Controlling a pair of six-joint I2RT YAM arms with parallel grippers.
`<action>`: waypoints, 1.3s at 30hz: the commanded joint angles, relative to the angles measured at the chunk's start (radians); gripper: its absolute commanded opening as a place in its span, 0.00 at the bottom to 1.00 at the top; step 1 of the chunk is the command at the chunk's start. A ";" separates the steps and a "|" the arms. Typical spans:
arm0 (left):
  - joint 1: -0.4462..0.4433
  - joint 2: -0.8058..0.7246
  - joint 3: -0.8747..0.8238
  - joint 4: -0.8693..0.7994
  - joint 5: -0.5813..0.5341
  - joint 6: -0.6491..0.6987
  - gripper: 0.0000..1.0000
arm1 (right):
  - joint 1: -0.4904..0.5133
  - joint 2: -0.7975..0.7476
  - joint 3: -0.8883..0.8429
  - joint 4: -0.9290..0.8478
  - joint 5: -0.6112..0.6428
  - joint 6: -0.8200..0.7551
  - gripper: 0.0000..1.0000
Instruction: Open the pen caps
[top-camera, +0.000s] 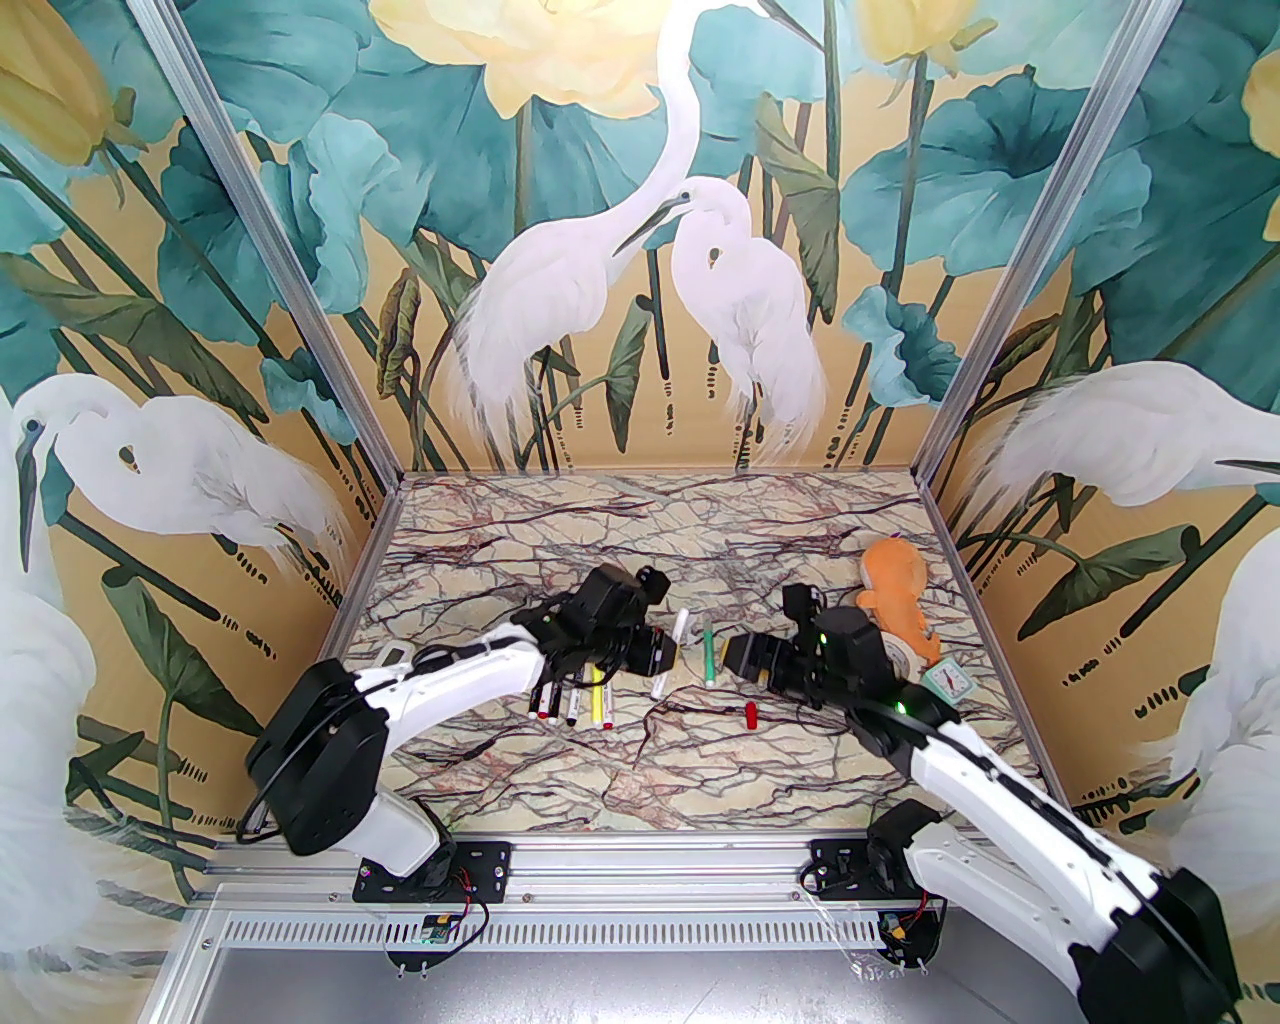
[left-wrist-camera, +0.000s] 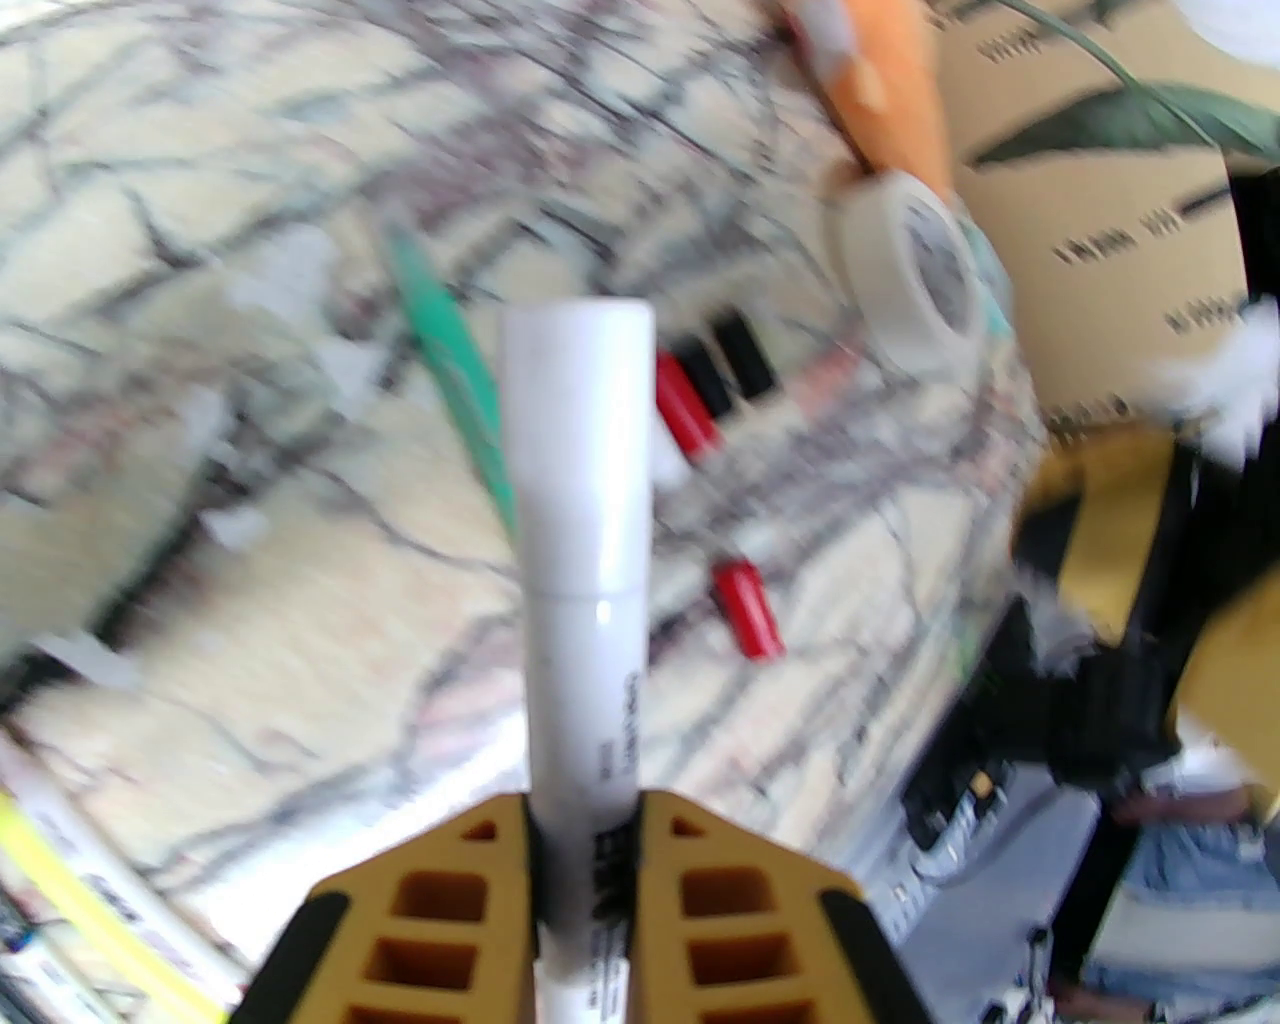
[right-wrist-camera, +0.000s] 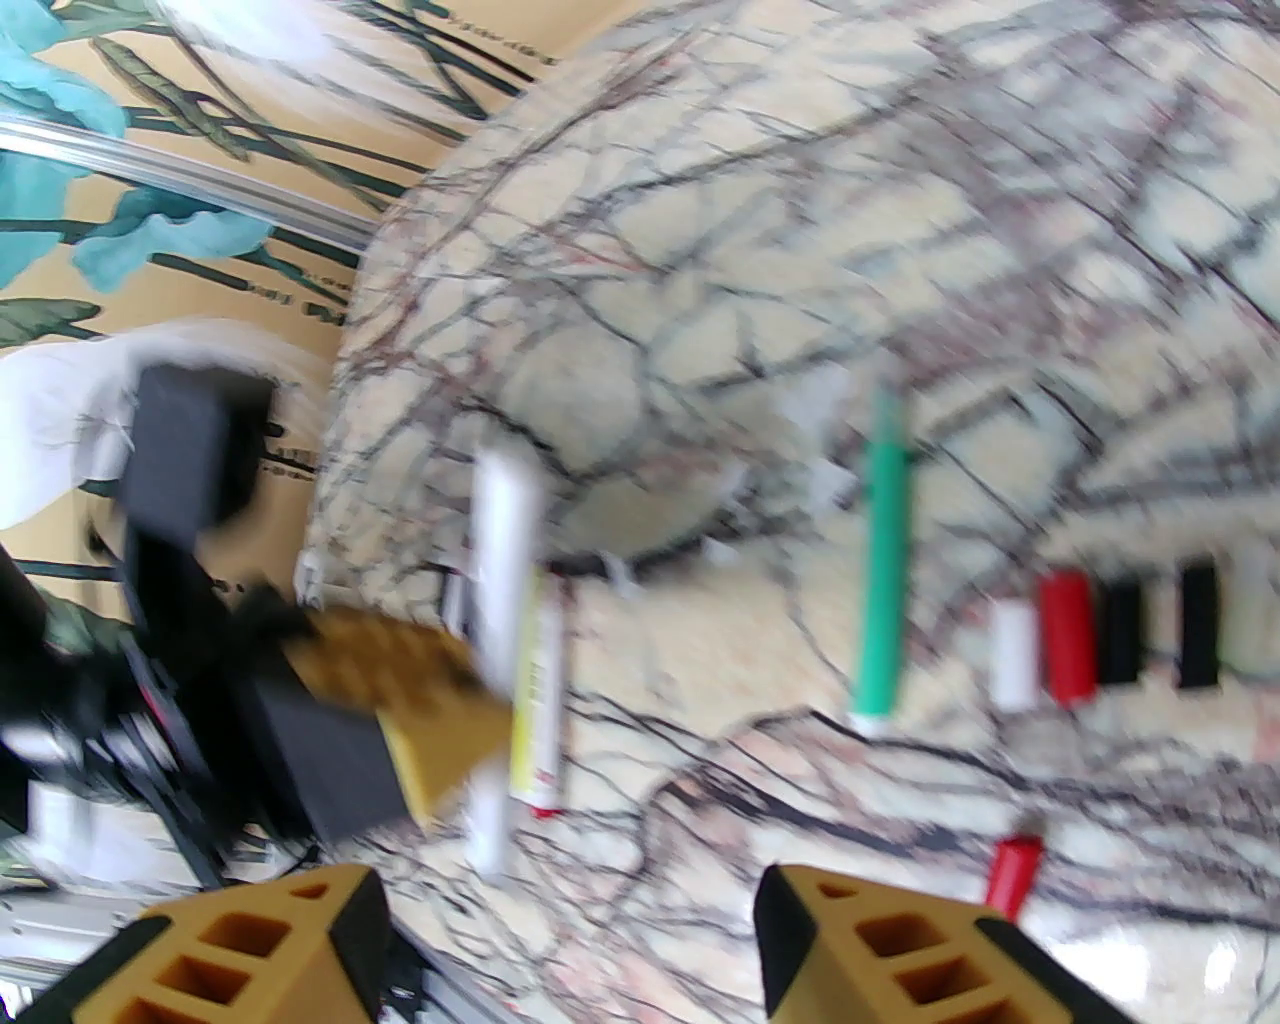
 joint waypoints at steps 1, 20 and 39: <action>-0.013 -0.052 -0.042 0.138 0.146 -0.003 0.16 | -0.004 0.067 0.064 0.061 -0.064 -0.010 0.63; -0.068 -0.061 -0.061 0.209 0.173 -0.014 0.15 | -0.003 0.184 0.108 0.098 -0.121 -0.016 0.42; -0.083 -0.038 -0.050 0.242 0.177 -0.032 0.15 | -0.003 0.189 0.080 0.114 -0.113 -0.015 0.26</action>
